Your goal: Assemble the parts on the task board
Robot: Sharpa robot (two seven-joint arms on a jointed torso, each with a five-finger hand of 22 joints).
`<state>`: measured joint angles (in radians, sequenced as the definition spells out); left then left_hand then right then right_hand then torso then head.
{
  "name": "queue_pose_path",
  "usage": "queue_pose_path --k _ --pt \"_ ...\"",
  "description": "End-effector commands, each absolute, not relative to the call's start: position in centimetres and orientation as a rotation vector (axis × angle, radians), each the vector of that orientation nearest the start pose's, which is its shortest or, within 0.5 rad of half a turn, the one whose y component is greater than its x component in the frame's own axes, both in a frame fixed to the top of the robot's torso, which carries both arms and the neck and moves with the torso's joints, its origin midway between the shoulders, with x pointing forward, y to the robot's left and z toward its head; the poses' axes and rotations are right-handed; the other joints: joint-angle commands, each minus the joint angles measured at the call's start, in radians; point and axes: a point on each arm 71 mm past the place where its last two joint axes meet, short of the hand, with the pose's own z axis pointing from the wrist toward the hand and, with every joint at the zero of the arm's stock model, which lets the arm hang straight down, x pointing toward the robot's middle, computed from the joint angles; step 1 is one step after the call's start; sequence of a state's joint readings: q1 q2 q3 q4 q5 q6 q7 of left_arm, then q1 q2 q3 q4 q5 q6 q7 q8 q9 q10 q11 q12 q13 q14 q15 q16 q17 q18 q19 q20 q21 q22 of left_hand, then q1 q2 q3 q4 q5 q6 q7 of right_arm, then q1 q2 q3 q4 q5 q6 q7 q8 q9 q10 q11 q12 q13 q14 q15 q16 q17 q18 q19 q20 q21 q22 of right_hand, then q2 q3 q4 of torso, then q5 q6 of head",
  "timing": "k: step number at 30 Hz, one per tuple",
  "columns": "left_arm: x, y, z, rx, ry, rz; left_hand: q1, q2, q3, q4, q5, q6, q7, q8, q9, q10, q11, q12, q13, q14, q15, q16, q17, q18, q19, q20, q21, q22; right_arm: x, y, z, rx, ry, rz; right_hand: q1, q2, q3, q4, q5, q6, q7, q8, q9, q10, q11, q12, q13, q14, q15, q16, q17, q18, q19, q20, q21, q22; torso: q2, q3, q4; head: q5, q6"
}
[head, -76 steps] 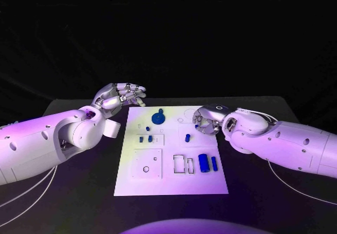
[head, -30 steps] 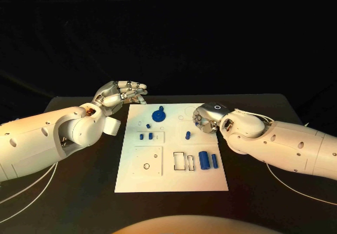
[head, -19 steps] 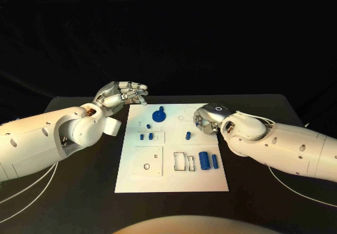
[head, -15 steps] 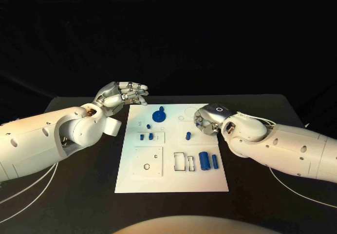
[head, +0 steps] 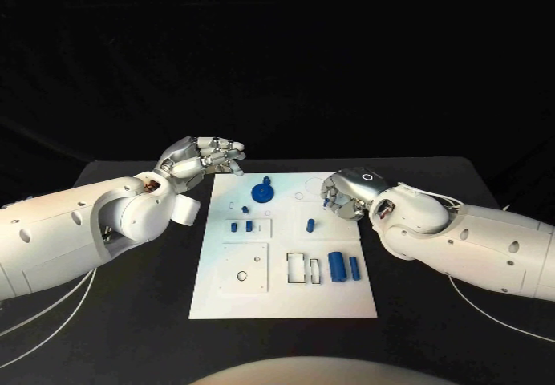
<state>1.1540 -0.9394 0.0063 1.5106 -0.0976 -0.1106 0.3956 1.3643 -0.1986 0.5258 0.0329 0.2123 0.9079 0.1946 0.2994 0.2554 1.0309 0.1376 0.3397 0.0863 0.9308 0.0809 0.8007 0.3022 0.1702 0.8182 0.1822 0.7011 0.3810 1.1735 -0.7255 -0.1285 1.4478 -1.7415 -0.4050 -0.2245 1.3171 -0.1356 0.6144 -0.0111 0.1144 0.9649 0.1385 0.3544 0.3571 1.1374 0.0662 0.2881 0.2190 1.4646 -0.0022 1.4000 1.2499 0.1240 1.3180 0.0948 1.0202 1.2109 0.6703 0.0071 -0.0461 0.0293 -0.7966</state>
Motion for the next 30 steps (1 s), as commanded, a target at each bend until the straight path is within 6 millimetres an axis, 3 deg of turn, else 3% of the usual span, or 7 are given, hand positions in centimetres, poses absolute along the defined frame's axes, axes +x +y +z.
queue_pose_path --k 1,7,13,17,22,30 --pt "48.3 24.7 -18.0 -1.006 1.488 -1.648 -0.003 0.01 0.0 -0.007 0.005 -0.006 0.003 -0.007 0.001 -0.005 0.001 -0.007 -0.001 -0.008 0.003 -0.006 -0.001 0.006 -0.006 0.002 -0.005 -0.002 47.5 -16.2 -21.7 -0.341 1.549 0.509 -0.009 -0.002 0.0 0.003 0.006 0.005 0.004 0.003 0.0 0.007 0.004 -0.005 -0.002 0.04 -0.006 0.001 0.001 -0.007 0.005 0.0 0.009 0.002 0.0 0.0 -0.0007 0.006 -0.002" --pt "48.3 24.8 -18.0 -1.007 1.487 -1.646 -0.003 0.01 0.0 -0.007 0.005 -0.006 0.003 -0.007 0.001 -0.005 0.001 -0.007 -0.001 -0.008 0.003 -0.006 -0.001 0.006 -0.006 0.002 -0.005 -0.002 46.2 -15.3 -20.8 -0.339 1.539 0.567 -0.01 -0.002 0.0 0.004 0.006 0.006 0.004 0.003 0.0 0.008 0.004 -0.006 -0.002 0.04 -0.006 0.001 0.002 -0.007 0.006 0.0 0.01 0.003 -0.001 0.0 -0.005 0.019 -0.001" --pt "48.3 24.6 -18.0 -1.003 1.486 -1.65 -0.003 0.01 0.0 -0.007 0.005 -0.006 0.003 -0.007 0.001 -0.005 0.001 -0.007 -0.001 -0.008 0.003 -0.006 -0.001 0.006 -0.006 0.002 -0.005 -0.002 44.4 -13.1 -19.9 -0.357 1.523 0.655 -0.01 -0.002 0.0 0.004 0.006 0.006 0.004 0.004 0.0 0.008 0.003 -0.006 -0.001 0.04 -0.006 0.001 0.001 -0.006 0.005 0.0 0.008 0.002 0.0 0.0003 -0.0005 0.031 0.002" --pt "48.3 24.5 -18.1 -1.001 1.485 -1.651 -0.004 0.011 0.0 -0.007 0.005 -0.007 0.004 -0.007 0.001 -0.006 0.001 -0.007 -0.001 -0.009 0.003 -0.007 -0.001 0.006 -0.007 0.003 -0.006 -0.002 43.4 -11.3 -19.5 -0.378 1.514 0.714 -0.01 -0.002 0.0 0.004 0.006 0.006 0.004 0.004 0.0 0.008 0.003 -0.006 -0.001 0.04 -0.006 0.001 0.001 -0.006 0.004 0.0 0.006 0.001 0.0 0.0007 0.0 0.048 0.0" --pt "48.3 24.3 -18.1 -1.0 1.486 -1.655 -0.004 0.011 0.0 -0.007 0.005 -0.007 0.004 -0.007 0.001 -0.006 0.001 -0.007 -0.001 -0.009 0.003 -0.007 -0.001 0.006 -0.007 0.003 -0.006 -0.002 42.2 -8.7 -19.3 -0.402 1.508 0.791 -0.01 -0.001 0.001 0.004 0.007 0.006 0.003 0.004 0.0 0.009 0.003 -0.006 -0.001 0.04 -0.006 0.001 0.001 -0.006 0.004 0.0 0.005 0.001 0.001 -0.0014 -0.0002 0.08 -0.006" --pt "48.3 24.1 -18.1 -0.998 1.488 -1.66 -0.004 0.011 0.0 -0.007 0.005 -0.007 0.004 -0.007 0.001 -0.006 0.001 -0.007 -0.001 -0.009 0.003 -0.007 -0.001 0.006 -0.007 0.003 -0.006 -0.002 41.1 -6.3 -20.1 -0.422 1.526 0.86 -0.01 0.0 0.002 0.004 0.008 0.006 0.003 0.004 0.001 0.009 0.003 -0.007 -0.002 0.04 -0.006 0.001 0.002 -0.005 0.003 0.0 0.004 0.0 0.002 -0.0027 -0.0002 0.095 -0.011"
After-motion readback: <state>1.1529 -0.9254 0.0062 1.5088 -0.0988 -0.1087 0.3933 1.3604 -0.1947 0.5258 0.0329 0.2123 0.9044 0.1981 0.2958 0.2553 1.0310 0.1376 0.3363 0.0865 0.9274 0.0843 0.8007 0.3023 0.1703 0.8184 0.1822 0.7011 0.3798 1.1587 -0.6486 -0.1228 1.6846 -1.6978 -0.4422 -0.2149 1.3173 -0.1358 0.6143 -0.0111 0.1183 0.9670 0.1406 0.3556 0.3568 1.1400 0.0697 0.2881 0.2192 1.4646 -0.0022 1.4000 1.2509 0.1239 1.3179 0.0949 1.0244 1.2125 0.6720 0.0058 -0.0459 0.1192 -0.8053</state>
